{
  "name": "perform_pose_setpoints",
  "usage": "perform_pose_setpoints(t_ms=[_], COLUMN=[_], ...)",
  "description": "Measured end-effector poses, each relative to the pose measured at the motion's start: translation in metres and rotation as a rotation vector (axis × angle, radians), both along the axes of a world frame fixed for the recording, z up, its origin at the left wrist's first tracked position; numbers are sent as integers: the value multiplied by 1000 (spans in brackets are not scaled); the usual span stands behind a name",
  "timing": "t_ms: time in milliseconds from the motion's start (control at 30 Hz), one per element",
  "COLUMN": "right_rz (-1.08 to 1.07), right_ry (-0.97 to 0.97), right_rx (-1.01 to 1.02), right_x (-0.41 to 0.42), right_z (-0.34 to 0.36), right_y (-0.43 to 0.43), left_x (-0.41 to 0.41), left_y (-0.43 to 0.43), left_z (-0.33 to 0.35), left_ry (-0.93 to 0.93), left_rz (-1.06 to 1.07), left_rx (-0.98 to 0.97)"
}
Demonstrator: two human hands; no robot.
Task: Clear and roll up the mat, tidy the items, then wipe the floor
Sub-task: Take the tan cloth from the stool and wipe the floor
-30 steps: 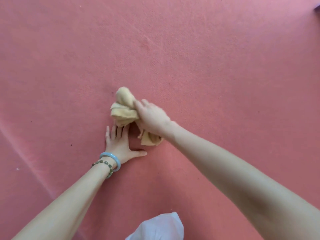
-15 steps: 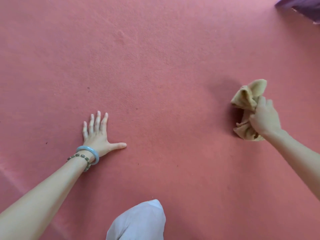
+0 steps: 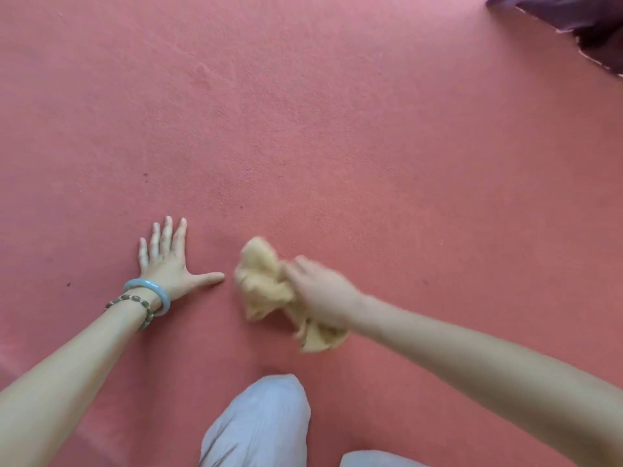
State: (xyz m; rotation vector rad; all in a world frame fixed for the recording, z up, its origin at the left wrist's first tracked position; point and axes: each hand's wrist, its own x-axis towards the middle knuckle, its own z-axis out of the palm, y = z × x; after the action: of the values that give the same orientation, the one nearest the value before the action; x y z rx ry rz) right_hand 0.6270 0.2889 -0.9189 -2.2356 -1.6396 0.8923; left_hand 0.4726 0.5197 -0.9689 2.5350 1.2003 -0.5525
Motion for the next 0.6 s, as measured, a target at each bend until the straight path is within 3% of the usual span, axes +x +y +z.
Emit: perform_pose_setpoints(t_ms=[167, 300, 433, 600], right_rz=[-530, -851, -864, -776], right_ry=[-146, -261, -247, -136], right_rx=[-114, -192, -172, 53], right_x=[132, 176, 181, 177], right_z=[-10, -6, 8, 39], right_y=[-71, -130, -128, -86], left_x=[1, 1, 9, 41], left_y=[-1, -2, 0, -9], left_z=[2, 4, 14, 57], left_ry=[6, 30, 48, -54], left_rz=[-9, -17, -48, -156], left_rx=[3, 12, 14, -41])
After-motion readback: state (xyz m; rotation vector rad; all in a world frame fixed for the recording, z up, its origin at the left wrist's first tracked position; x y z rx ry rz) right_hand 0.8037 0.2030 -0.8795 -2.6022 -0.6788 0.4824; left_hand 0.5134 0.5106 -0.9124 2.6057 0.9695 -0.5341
